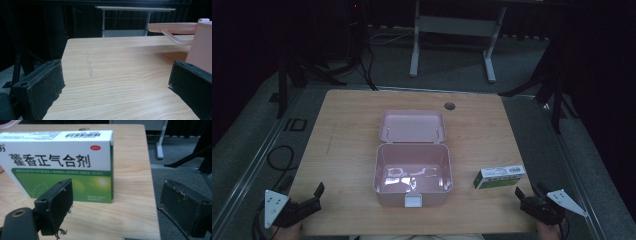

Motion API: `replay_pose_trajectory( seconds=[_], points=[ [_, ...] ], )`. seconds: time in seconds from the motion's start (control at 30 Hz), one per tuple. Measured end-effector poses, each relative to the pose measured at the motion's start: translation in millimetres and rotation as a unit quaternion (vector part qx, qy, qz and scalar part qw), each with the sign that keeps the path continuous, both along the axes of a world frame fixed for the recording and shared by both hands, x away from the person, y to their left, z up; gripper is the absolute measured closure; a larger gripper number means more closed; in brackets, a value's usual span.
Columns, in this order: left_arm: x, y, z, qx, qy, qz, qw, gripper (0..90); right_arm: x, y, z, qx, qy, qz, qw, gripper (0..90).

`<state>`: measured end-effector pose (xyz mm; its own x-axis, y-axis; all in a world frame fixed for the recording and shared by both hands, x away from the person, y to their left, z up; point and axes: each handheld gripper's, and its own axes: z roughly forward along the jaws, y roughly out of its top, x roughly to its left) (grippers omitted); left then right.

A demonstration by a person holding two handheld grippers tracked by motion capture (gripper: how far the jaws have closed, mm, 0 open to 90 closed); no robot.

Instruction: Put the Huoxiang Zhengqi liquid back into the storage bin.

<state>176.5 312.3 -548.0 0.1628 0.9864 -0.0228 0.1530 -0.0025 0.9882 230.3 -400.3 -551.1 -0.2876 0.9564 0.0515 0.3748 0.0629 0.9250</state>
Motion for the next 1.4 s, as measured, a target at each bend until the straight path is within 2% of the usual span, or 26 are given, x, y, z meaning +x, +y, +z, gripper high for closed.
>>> replay_pose_trajectory(
  seconds=[0.13,0.2,0.23,0.3,0.4,0.43,0.47,0.5,0.53,0.57,0.67,0.7,0.73,0.77,0.87,0.93,0.97,1.07,1.1,1.13,1.2,1.23,1.27,1.3,1.33,1.4],
  points=[
    [0.1,0.3,0.0,-0.001,0.001,-0.002,1.0,0.1,2.3,3.9,-0.5,-0.022,0.01,0.038,0.999,12.0],
    [0.1,0.2,0.2,-0.002,0.001,-0.005,1.0,0.1,3.6,6.1,-0.9,-0.037,0.02,0.072,0.9965,12.9],
    [0.1,0.2,0.2,-0.002,0.001,-0.005,1.0,0.0,3.6,6.1,-0.9,-0.037,0.02,0.072,0.9965,12.9],
    [0.3,0.3,0.2,-0.003,0.002,-0.009,1.0,0.1,4.5,6.2,-1.0,-0.047,0.032,0.111,0.9922,12.9],
    [0.4,0.2,0.4,-0.002,0.003,-0.011,0.9999,0.1,6.0,3.8,-0.8,-0.042,0.04,0.13,0.9898,12.9],
    [0.5,0.4,0.5,-0.004,0.005,-0.013,0.9999,0.1,7.5,1.0,1.0,-0.044,0.046,0.156,0.9857,13.2],
    [0.5,0.4,0.5,-0.004,0.005,-0.013,0.9999,0.1,7.5,1.0,1.0,-0.044,0.046,0.156,0.9857,13.2],
    [0.8,0.9,0.5,-0.003,0.005,-0.014,0.9999,0.1,9.6,-2.3,5.0,-0.044,0.05,0.184,0.9807,13.4],
    [0.8,0.9,0.5,-0.003,0.005,-0.014,0.9999,0.1,9.6,-2.3,5.0,-0.044,0.05,0.184,0.9807,13.4],
    [0.8,0.9,0.5,-0.003,0.005,-0.014,0.9999,0.1,11.0,-3.7,7.3,-0.044,0.055,0.197,0.9779,13.4],
    [1.1,1.0,0.2,0.0,0.007,-0.018,0.9998,0.1,16.4,-5.6,13.3,-0.048,0.092,0.24,0.9653,13.8],
    [1.1,1.0,0.2,0.0,0.007,-0.018,0.9998,0.1,16.4,-5.6,13.3,-0.048,0.092,0.24,0.9653,13.8],
    [1.1,0.9,0.1,0.002,0.008,-0.019,0.9998,0.1,17.9,-5.4,14.8,-0.052,0.109,0.251,0.9605,14.1],
    [1.2,0.8,-0.1,0.003,0.009,-0.022,0.9997,0.0,18.9,-3.3,17.5,-0.069,0.132,0.277,0.9491,14.3],
    [1.7,0.2,-0.3,0.004,0.009,-0.025,0.9996,0.1,21.2,1.2,19.7,-0.105,0.167,0.301,0.9332,14.5],
    [1.9,-0.1,-0.4,0.007,0.01,-0.027,0.9996,0.1,23.9,5.1,21.1,-0.127,0.194,0.32,0.9186,14.8],
    [1.9,-0.1,-0.4,0.007,0.01,-0.028,0.9995,0.1,24.9,6.7,22.0,-0.136,0.203,0.324,0.9138,15.2],
    [1.8,0.1,-0.5,0.006,0.01,-0.029,0.9995,0.1,29.3,14.2,26.3,-0.163,0.236,0.345,0.8935,15.4],
    [1.8,0.1,-0.5,0.006,0.01,-0.029,0.9995,0.0,29.3,14.2,26.3,-0.163,0.236,0.345,0.8935,15.4],
    [1.7,0.3,-0.5,0.006,0.01,-0.029,0.9995,0.1,32.6,20.6,29.2,-0.185,0.261,0.36,0.8762,15.4],
    [1.6,0.5,-0.5,0.005,0.01,-0.029,0.9995,0.0,35.3,25.8,31.6,-0.205,0.274,0.368,0.8646,15.5],
    [1.7,0.7,-0.5,0.005,0.009,-0.03,0.9995,0.0,35.3,25.8,31.6,-0.205,0.274,0.368,0.8646,15.5],
    [1.7,0.7,-0.4,0.005,0.009,-0.03,0.9995,0.1,36.5,29.1,32.8,-0.214,0.285,0.372,0.8572,15.5],
    [1.7,0.7,-0.4,0.006,0.01,-0.031,0.9994,0.0,38.4,36.3,35.6,-0.241,0.305,0.38,0.8393,15.5],
    [1.8,0.7,-0.4,0.006,0.01,-0.032,0.9994,0.1,38.9,38.6,36.5,-0.247,0.311,0.384,0.8333,15.5],
    [1.7,0.8,-0.4,0.008,0.012,-0.034,0.9993,0.0,39.7,44.0,39.0,-0.268,0.324,0.393,0.8178,15.5]
  ],
)
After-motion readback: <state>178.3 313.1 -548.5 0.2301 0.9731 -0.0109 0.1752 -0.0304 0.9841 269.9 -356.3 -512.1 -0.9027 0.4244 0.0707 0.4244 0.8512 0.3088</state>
